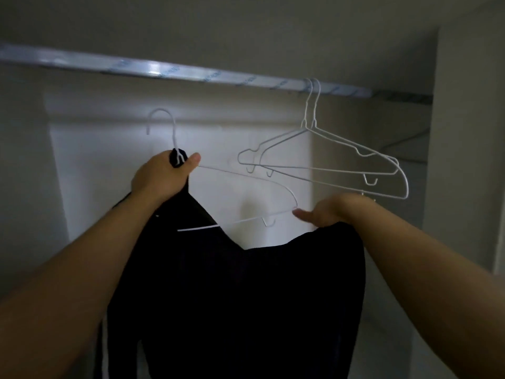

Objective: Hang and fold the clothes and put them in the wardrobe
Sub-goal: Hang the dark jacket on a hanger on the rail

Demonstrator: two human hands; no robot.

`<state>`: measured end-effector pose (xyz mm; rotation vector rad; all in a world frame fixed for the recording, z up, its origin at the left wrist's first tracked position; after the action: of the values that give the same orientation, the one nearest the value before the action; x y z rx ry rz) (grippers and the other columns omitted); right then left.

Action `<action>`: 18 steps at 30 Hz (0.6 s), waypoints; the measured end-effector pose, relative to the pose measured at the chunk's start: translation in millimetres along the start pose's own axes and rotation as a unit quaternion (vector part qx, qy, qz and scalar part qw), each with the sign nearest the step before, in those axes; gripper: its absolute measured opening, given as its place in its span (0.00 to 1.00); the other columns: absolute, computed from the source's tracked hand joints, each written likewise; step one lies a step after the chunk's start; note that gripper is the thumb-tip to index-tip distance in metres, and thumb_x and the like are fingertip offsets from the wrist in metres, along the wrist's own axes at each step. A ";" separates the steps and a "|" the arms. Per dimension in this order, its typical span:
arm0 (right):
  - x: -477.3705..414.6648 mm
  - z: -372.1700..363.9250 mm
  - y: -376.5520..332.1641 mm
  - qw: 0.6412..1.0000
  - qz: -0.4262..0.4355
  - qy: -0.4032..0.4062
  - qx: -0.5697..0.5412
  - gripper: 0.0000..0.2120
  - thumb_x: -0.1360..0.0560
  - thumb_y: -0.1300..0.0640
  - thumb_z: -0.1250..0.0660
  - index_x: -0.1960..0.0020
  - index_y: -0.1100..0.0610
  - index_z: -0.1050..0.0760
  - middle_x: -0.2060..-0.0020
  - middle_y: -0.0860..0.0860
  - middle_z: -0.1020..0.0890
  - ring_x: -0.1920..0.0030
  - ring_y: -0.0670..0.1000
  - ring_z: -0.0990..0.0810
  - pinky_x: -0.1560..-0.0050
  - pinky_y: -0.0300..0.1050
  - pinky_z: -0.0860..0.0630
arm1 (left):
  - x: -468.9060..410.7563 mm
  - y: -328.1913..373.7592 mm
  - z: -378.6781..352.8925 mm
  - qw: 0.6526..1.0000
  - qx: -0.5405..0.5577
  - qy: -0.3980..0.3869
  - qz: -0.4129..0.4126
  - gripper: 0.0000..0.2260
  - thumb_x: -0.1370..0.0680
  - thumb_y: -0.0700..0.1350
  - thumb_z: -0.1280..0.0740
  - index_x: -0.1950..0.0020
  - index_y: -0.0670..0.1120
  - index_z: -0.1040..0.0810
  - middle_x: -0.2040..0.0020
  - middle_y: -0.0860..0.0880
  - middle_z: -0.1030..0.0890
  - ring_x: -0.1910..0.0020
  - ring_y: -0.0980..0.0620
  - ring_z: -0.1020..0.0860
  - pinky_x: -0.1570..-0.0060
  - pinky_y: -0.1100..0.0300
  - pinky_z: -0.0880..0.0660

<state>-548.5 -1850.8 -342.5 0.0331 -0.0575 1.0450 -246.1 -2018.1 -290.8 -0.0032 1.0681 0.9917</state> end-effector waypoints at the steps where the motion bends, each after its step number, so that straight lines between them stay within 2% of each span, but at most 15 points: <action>1: -0.5 -0.9 0.3 0.997 -0.002 -0.042 0.070 0.47 0.26 0.22 0.52 0.31 0.59 0.24 0.27 0.56 0.28 0.28 0.58 0.29 0.26 0.54 0.38 | -2.7 -3.7 5.9 1.000 0.030 -0.010 0.001 0.29 0.25 0.73 0.42 0.48 0.49 0.20 0.47 0.46 0.17 0.49 0.43 0.20 0.47 0.50 0.25; 2: -1.0 -1.6 -0.7 0.992 0.002 -0.076 0.097 0.46 0.30 0.21 0.45 0.34 0.59 0.22 0.32 0.56 0.22 0.34 0.57 0.24 0.29 0.54 0.33 | -3.9 -6.6 10.5 0.997 0.069 -0.025 0.006 0.29 0.25 0.73 0.39 0.50 0.48 0.19 0.49 0.47 0.17 0.50 0.44 0.20 0.46 0.50 0.24; 3: -2.7 -1.6 -2.1 0.992 0.013 -0.105 0.071 0.43 0.33 0.23 0.36 0.38 0.60 0.20 0.38 0.56 0.18 0.40 0.57 0.20 0.32 0.53 0.28 | -4.0 -9.3 13.9 0.994 0.100 -0.043 0.010 0.27 0.25 0.72 0.37 0.53 0.48 0.18 0.52 0.50 0.17 0.53 0.46 0.19 0.48 0.52 0.24; 5: -9.2 -2.0 -8.2 0.986 0.036 -0.128 -0.105 0.31 0.33 0.38 0.22 0.44 0.62 0.18 0.48 0.57 0.15 0.49 0.58 0.16 0.40 0.53 0.21 | -0.9 -12.1 16.5 0.990 0.112 -0.081 0.007 0.25 0.25 0.70 0.36 0.59 0.49 0.17 0.58 0.53 0.17 0.57 0.50 0.20 0.56 0.58 0.26; 6: -13.7 -0.1 -14.1 0.975 0.049 -0.100 -0.192 0.22 0.31 0.45 0.21 0.49 0.62 0.17 0.53 0.57 0.14 0.53 0.58 0.15 0.46 0.52 0.19 | 1.7 -12.2 15.5 0.989 0.107 -0.098 0.005 0.25 0.25 0.70 0.35 0.60 0.49 0.16 0.60 0.53 0.17 0.59 0.52 0.20 0.59 0.59 0.27; 7: -19.1 5.5 -22.7 0.962 0.069 -0.050 -0.259 0.16 0.29 0.49 0.21 0.54 0.61 0.18 0.57 0.56 0.15 0.57 0.57 0.15 0.52 0.50 0.19 | 4.0 -13.4 14.0 0.988 0.103 -0.113 0.005 0.25 0.26 0.70 0.35 0.61 0.48 0.16 0.62 0.53 0.17 0.60 0.52 0.20 0.60 0.60 0.28; 8: -22.1 11.8 -30.5 0.943 0.081 0.002 -0.322 0.13 0.27 0.50 0.23 0.56 0.60 0.20 0.58 0.54 0.16 0.60 0.55 0.16 0.54 0.49 0.20 | 7.5 -12.6 10.2 0.987 0.099 -0.130 0.004 0.26 0.26 0.70 0.34 0.62 0.48 0.16 0.64 0.53 0.17 0.62 0.52 0.20 0.61 0.60 0.28; 11: -24.8 28.4 -52.4 0.900 0.094 0.094 -0.415 0.17 0.24 0.46 0.28 0.48 0.59 0.21 0.52 0.53 0.18 0.52 0.56 0.17 0.48 0.49 0.22 | 18.3 -8.6 -5.9 0.985 0.061 -0.164 0.001 0.26 0.28 0.71 0.33 0.65 0.48 0.17 0.70 0.56 0.19 0.64 0.53 0.19 0.62 0.60 0.28; 13: -22.8 42.0 -60.9 0.885 0.104 0.151 -0.429 0.18 0.24 0.43 0.29 0.52 0.59 0.22 0.52 0.53 0.18 0.52 0.55 0.18 0.50 0.46 0.22 | 21.5 -7.4 -15.2 0.986 0.015 -0.167 -0.007 0.26 0.28 0.73 0.34 0.65 0.49 0.18 0.69 0.55 0.18 0.63 0.52 0.19 0.59 0.59 0.26; 16: -13.0 59.7 -61.6 0.850 0.126 0.195 -0.473 0.19 0.24 0.40 0.32 0.55 0.57 0.22 0.57 0.52 0.17 0.59 0.52 0.17 0.62 0.41 0.23 | 18.8 -8.6 -19.0 0.989 -0.086 -0.120 0.005 0.29 0.29 0.77 0.39 0.64 0.51 0.22 0.63 0.51 0.19 0.60 0.48 0.20 0.55 0.55 0.23; 18: -6.9 68.6 -56.0 0.834 0.138 0.204 -0.494 0.22 0.24 0.38 0.34 0.53 0.57 0.21 0.57 0.53 0.16 0.59 0.53 0.16 0.57 0.43 0.20 | 12.6 -4.0 -15.7 0.989 -0.134 -0.063 0.019 0.32 0.30 0.78 0.42 0.64 0.50 0.23 0.63 0.50 0.20 0.61 0.47 0.21 0.60 0.56 0.25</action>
<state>-505.7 -1888.7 -274.5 -1.1738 -0.2149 1.1853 -253.3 -2018.9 -310.0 -0.1390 0.8159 1.1485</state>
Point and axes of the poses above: each hand's wrist, its own x-axis away from the middle knuckle, its own z-axis out of the back of the hand, y = z × x, the point moved 4 cm from there along -x, towards the middle knuckle
